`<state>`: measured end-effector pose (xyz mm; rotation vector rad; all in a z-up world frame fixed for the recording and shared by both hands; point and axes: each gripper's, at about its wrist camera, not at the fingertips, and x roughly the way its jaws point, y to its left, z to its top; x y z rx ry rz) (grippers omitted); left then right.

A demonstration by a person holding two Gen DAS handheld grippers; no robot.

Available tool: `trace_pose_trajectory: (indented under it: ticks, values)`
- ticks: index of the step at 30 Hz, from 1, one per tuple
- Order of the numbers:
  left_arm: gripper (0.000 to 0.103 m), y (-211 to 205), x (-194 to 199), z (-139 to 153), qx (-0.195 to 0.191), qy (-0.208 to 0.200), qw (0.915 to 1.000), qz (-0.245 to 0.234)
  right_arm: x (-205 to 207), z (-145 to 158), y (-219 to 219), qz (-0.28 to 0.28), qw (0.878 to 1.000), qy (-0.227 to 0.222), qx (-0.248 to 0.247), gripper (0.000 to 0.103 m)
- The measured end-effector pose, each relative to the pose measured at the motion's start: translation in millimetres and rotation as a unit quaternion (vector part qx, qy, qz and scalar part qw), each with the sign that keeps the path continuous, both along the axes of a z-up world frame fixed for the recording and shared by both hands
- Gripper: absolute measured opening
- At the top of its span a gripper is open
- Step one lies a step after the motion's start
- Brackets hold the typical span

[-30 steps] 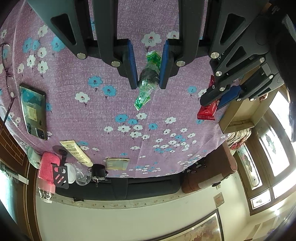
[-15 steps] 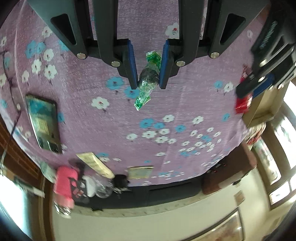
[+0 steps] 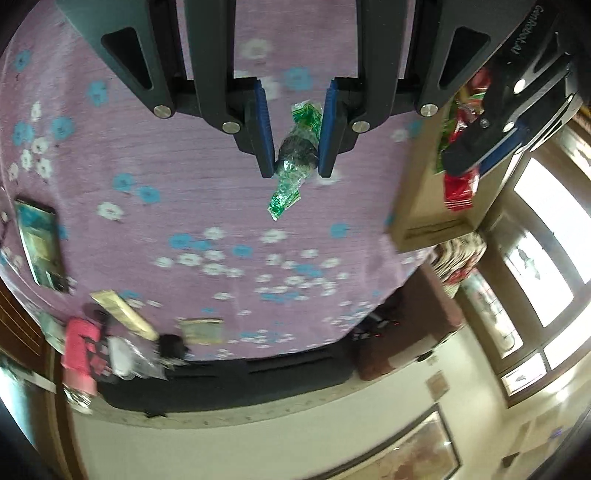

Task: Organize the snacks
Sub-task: 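Carry both candies into the cardboard tray and open both grippers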

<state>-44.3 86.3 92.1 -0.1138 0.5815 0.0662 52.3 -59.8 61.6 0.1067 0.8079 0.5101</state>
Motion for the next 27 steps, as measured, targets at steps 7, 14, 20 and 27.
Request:
trace_pose_trajectory:
  ticks: [7, 14, 20, 27]
  values:
    - [0.018, 51, -29, -5, -0.015, -0.003, 0.9991, 0.041, -23, 7, 46, 0.053, 0.999, 0.007, 0.004, 0.023]
    - [0.018, 107, -59, -22, -0.023, 0.002, 0.9936, 0.11, -49, 6, 96, 0.117, 0.993, 0.006, 0.004, 0.023]
    - [0.018, 130, -70, -39, -0.017, 0.012, 0.9893, 0.145, -70, 0, 130, 0.16, 0.987, -0.003, -0.013, 0.023]
    - [0.019, 131, -65, -57, -0.006, 0.026, 0.9886, 0.148, -73, -17, 148, 0.183, 0.983, 0.016, -0.024, 0.023]
